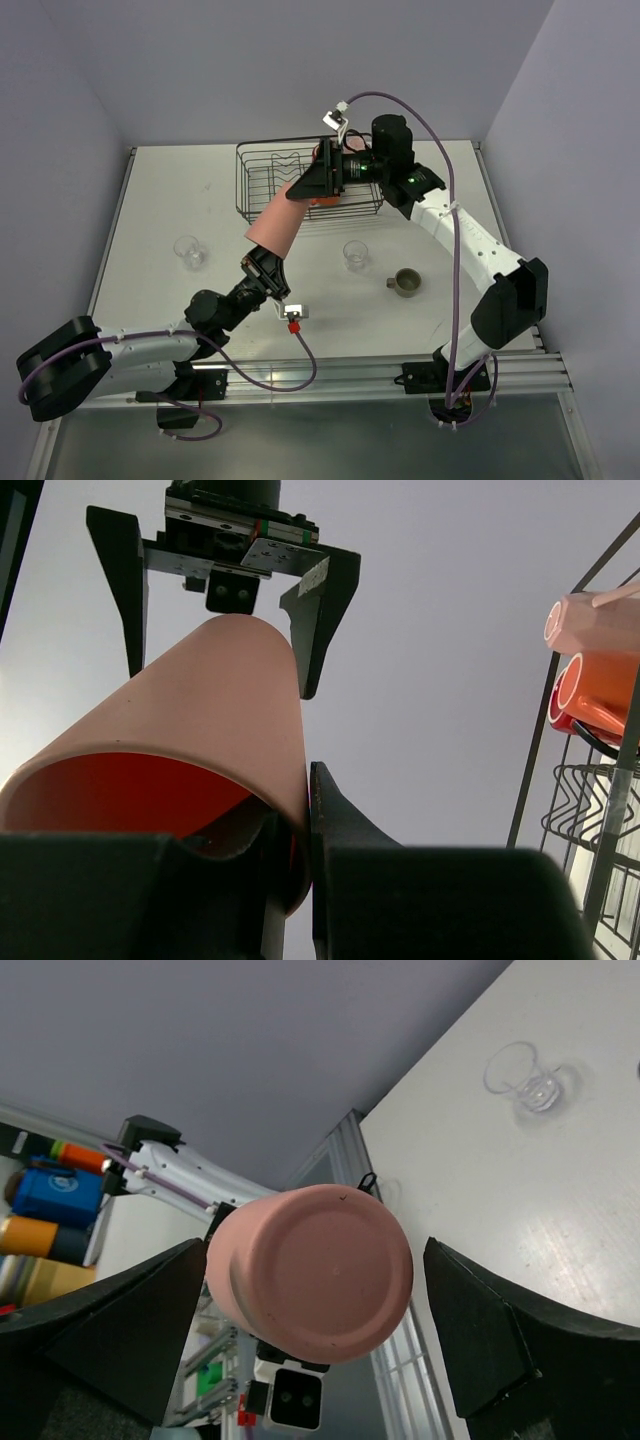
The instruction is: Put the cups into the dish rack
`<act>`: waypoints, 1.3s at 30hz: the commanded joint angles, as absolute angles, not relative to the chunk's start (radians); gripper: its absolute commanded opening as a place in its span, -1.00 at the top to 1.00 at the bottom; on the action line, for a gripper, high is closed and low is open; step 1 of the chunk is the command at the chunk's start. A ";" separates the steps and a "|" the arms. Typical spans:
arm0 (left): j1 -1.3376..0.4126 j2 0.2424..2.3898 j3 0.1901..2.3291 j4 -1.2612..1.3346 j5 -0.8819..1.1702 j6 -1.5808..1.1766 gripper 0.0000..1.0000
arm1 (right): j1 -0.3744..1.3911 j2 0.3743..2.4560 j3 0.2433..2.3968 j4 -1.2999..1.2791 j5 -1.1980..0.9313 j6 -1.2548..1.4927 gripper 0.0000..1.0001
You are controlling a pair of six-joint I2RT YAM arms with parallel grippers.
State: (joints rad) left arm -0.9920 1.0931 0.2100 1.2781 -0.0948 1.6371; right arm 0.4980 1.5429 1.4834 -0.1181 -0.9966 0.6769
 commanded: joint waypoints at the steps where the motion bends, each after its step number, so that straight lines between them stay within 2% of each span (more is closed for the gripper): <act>1: -0.997 1.094 0.249 1.690 -0.064 1.658 1.00 | 0.505 1.552 1.457 -0.005 -1.061 0.777 -0.92; 3: -0.997 1.095 0.249 1.687 -0.064 1.660 0.99 | 0.505 1.557 1.445 0.046 -1.078 0.843 -0.85; 7: -0.997 1.097 0.249 1.686 -0.064 1.666 0.99 | 0.500 1.563 1.391 0.181 -1.124 0.971 -0.59; 12: -0.997 1.091 0.239 1.681 -0.058 1.672 0.99 | 0.495 1.568 1.378 0.216 -1.132 1.022 -0.40; 15: -0.997 1.092 0.241 1.675 -0.060 1.674 1.00 | 0.494 1.568 1.376 0.221 -1.135 1.026 -0.15; 16: -0.997 1.094 0.242 1.672 -0.061 1.674 0.97 | 0.495 1.568 1.374 0.225 -1.135 1.028 0.08; 18: -0.997 1.091 0.242 1.663 -0.066 1.675 0.79 | 0.495 1.565 1.371 0.227 -1.138 1.025 0.34; 19: -0.997 1.089 0.242 1.658 -0.066 1.675 0.60 | 0.492 1.565 1.370 0.233 -1.138 1.026 0.56; 23: -0.997 1.068 0.218 1.648 -0.051 1.678 0.34 | 0.474 1.555 1.373 0.221 -1.134 1.006 0.96; 29: -0.997 1.011 0.199 1.600 -0.020 1.674 0.06 | 0.448 1.545 1.390 0.192 -1.143 0.986 1.00; 30: -0.997 1.002 0.198 1.589 -0.020 1.672 -0.05 | 0.431 1.545 1.399 0.178 -1.146 0.980 1.00; 39: -0.997 0.875 0.172 1.448 -0.009 1.655 -0.09 | 0.275 1.562 1.479 0.176 -1.128 0.997 1.00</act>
State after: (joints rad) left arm -0.9920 0.9478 0.1699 1.2518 -0.0406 1.6699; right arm 0.3618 1.5631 1.3949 0.1333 -1.1732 1.0122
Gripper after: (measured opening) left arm 0.546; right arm 0.721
